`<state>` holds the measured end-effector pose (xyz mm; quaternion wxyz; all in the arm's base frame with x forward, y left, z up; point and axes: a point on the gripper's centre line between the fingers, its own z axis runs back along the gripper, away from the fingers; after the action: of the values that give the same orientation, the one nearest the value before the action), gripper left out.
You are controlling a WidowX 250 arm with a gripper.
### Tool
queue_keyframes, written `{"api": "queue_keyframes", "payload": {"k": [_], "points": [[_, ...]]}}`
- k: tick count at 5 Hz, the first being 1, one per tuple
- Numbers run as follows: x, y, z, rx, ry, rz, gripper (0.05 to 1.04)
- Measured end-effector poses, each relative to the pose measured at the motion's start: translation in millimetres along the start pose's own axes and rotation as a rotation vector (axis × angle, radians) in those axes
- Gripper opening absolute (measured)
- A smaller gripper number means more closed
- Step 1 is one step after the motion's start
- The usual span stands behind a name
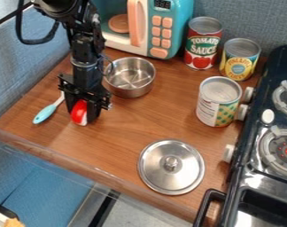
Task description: Bring the red object next to the spatula
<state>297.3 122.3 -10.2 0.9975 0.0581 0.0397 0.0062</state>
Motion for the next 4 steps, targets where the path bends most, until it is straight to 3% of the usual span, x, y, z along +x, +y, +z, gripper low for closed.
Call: {"api": "queue_keyframes", "payload": {"k": [1,2,3,4], "points": [[5,3,-3,0.012,0.001,-0.010,0.683],[3,7,-5,0.003,0.006,-0.012,0.929],[-8,4,-2,-0.023,0.021,-0.036,0.994],[-12,4,24,-0.065,-0.005,-0.022,0.996]]}}
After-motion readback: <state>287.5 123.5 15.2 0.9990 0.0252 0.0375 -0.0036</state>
